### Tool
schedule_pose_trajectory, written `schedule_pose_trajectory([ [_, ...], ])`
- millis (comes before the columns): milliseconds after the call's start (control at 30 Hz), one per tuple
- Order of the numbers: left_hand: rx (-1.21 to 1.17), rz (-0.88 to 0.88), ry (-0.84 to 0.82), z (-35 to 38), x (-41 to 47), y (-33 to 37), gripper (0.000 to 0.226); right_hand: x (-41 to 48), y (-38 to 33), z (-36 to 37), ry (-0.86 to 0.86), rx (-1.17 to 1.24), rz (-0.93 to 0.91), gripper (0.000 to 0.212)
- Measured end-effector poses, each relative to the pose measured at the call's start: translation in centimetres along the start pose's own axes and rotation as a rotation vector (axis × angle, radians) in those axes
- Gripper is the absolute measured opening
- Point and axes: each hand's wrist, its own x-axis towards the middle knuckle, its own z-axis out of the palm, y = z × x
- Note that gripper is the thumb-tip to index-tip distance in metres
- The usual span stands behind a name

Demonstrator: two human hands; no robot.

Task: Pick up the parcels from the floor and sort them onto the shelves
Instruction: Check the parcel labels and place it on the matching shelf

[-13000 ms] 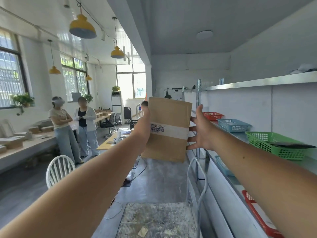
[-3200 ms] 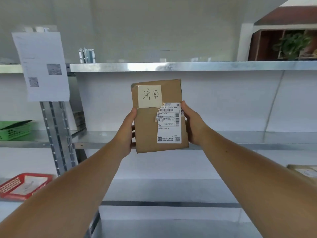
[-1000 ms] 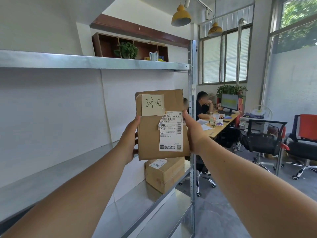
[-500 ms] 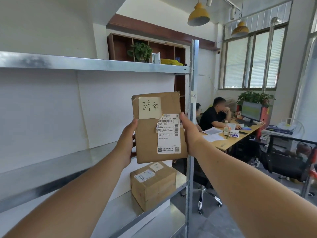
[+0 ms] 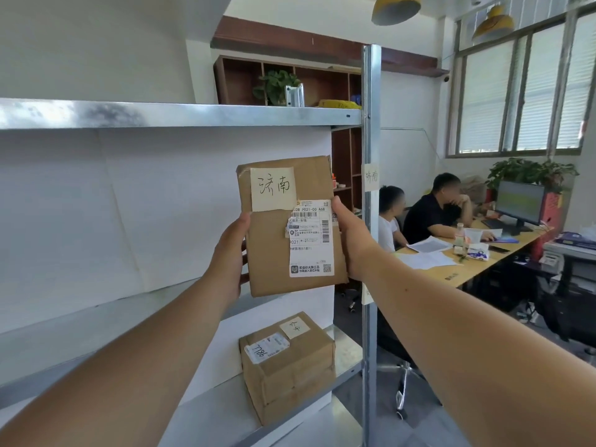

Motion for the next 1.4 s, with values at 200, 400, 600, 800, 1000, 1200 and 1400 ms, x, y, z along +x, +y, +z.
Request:
schedule_pose_trajectory([
  [200,0.006,0.052,0.019,1.5,3.9,-0.3,0.061,4.6,-0.8,-1.3,-0.04,0.001,-0.045,0.069],
  [400,0.019,0.094,0.063,2.5,5.7,-0.1,0.086,7.8,-1.7,-1.7,-0.082,-0.01,-0.037,0.064],
  [600,0.023,0.077,0.124,4.4,6.1,-0.5,0.058,9.1,-2.1,-3.4,-0.12,0.038,-0.007,0.063],
  [800,0.008,0.076,0.228,7.1,4.5,-0.6,0.052,9.0,-2.8,-5.6,-0.18,0.024,0.038,0.064],
  [1000,-0.002,0.069,0.316,9.6,2.1,-0.5,0.049,7.6,-3.5,-7.4,-0.237,0.016,0.077,0.063],
  [1200,-0.082,0.024,0.318,11.3,0.0,-0.9,0.066,6.0,-3.8,-8.6,-0.288,0.009,0.076,0.066],
  [1400,-0.117,-0.015,0.302,11.5,-1.1,-1.5,0.081,5.0,-3.5,-9.2,-0.323,0.017,0.084,0.068],
])
